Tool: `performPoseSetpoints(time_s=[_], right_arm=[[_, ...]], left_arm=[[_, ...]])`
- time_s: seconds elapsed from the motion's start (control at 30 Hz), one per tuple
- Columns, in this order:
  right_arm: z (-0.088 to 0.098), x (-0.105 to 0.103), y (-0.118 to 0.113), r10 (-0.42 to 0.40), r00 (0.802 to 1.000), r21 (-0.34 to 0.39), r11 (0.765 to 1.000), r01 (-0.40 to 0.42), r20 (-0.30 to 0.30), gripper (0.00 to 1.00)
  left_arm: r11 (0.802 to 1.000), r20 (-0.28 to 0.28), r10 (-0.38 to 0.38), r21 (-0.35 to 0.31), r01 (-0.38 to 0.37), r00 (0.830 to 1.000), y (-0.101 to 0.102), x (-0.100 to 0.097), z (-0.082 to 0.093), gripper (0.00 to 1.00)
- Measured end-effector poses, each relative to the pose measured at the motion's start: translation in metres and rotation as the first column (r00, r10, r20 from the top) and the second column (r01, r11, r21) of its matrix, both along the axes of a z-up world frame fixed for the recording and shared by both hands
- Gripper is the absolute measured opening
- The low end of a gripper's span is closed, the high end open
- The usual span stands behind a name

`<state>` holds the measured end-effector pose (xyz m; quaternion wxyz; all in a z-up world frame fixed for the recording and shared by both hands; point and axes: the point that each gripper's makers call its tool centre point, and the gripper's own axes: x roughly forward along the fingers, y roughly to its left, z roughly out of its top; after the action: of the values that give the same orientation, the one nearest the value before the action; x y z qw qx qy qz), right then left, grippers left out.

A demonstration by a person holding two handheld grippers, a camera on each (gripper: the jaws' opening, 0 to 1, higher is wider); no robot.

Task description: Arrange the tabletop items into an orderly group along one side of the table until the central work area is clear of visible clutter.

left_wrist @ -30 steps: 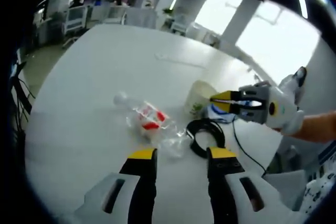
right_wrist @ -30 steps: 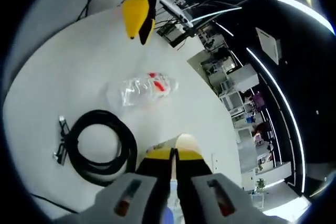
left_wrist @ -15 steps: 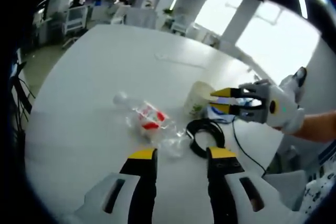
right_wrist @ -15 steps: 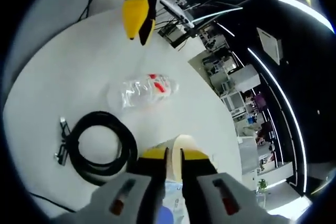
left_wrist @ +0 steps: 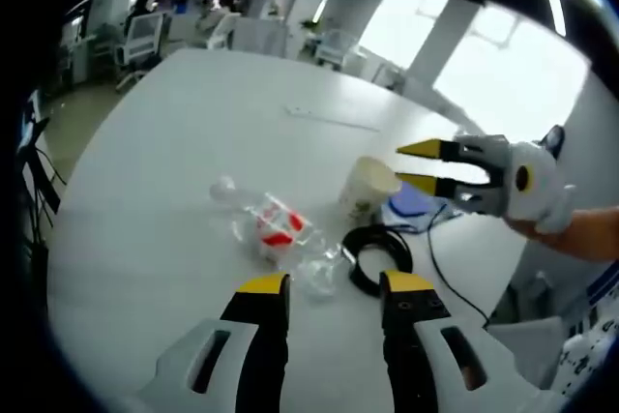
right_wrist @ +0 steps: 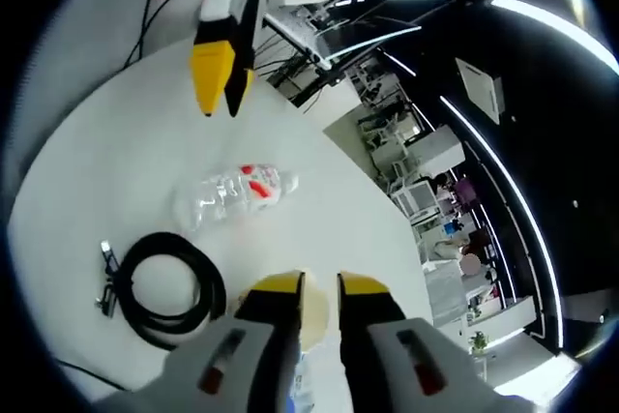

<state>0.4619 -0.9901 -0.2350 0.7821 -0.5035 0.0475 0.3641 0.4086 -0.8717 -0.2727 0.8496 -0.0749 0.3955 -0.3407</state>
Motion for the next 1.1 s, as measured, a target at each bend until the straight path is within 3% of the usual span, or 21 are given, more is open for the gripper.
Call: performPoseSetpoints(time_s=[0.1, 0.17, 0.23, 0.37, 0.43, 0.53, 0.6, 0.63, 0.73, 0.8, 0.93, 1.0, 1.1], right_arm=[[0.017, 0.001, 0.002, -0.011, 1.000, 0.045, 0.999, 0.011, 0.000, 0.11], [0.024, 0.002, 0.003, -0.030, 0.999, 0.087, 0.996, 0.033, -0.036, 0.12], [0.035, 0.002, 0.007, -0.020, 1.000, 0.118, 0.993, 0.022, -0.023, 0.13], [0.050, 0.003, 0.007, -0.055, 0.993, 0.225, 0.971, 0.076, -0.100, 0.17], [0.054, 0.002, 0.007, -0.073, 0.982, 0.274, 0.954, 0.120, -0.176, 0.18], [0.065, 0.000, 0.009, -0.060, 0.968, 0.332, 0.932, 0.142, -0.243, 0.17], [0.074, 0.002, 0.008, -0.068, 0.964, 0.354, 0.922, 0.160, -0.259, 0.16], [0.080, 0.000, 0.013, -0.044, 0.955, 0.401, 0.901, 0.165, -0.294, 0.15], [0.092, 0.001, 0.014, -0.036, 0.941, 0.445, 0.875, 0.191, -0.335, 0.15], [0.103, 0.000, 0.016, -0.019, 0.929, 0.494, 0.843, 0.213, -0.369, 0.16], [0.115, -0.002, 0.019, 0.014, 0.909, 0.530, 0.816, 0.230, -0.416, 0.18], [0.118, -0.004, 0.019, 0.017, 0.894, 0.530, 0.810, 0.250, -0.449, 0.20], [0.131, -0.009, 0.028, 0.067, 0.856, 0.573, 0.769, 0.283, -0.513, 0.21]], left_arm=[[1.000, 0.005, 0.005, -0.006, -0.005, 1.000, 0.000, 0.001, 0.003, 0.34], [1.000, 0.011, 0.006, -0.006, -0.006, 1.000, 0.001, 0.001, 0.004, 0.34], [1.000, 0.013, 0.010, -0.013, -0.010, 1.000, 0.000, 0.002, 0.006, 0.34], [1.000, 0.026, 0.013, -0.019, -0.013, 1.000, 0.000, 0.003, 0.012, 0.34], [1.000, 0.034, 0.011, -0.020, -0.011, 0.999, 0.000, 0.003, 0.014, 0.33], [1.000, 0.043, 0.015, -0.025, -0.014, 0.999, 0.000, 0.005, 0.018, 0.33], [0.999, 0.047, 0.015, -0.032, -0.014, 0.999, -0.001, 0.005, 0.021, 0.33], [0.999, 0.050, 0.015, -0.033, -0.013, 0.999, -0.001, 0.005, 0.022, 0.33], [0.999, 0.056, 0.015, -0.036, -0.013, 0.998, -0.001, 0.004, 0.026, 0.33], [0.999, 0.062, 0.016, -0.044, -0.014, 0.998, -0.001, 0.004, 0.029, 0.33], [0.999, 0.070, 0.018, -0.048, -0.015, 0.997, 0.000, 0.004, 0.033, 0.33], [0.999, 0.078, 0.018, -0.049, -0.015, 0.997, 0.000, 0.004, 0.036, 0.33], [0.999, 0.083, 0.019, -0.052, -0.015, 0.996, 0.001, 0.003, 0.038, 0.33]])
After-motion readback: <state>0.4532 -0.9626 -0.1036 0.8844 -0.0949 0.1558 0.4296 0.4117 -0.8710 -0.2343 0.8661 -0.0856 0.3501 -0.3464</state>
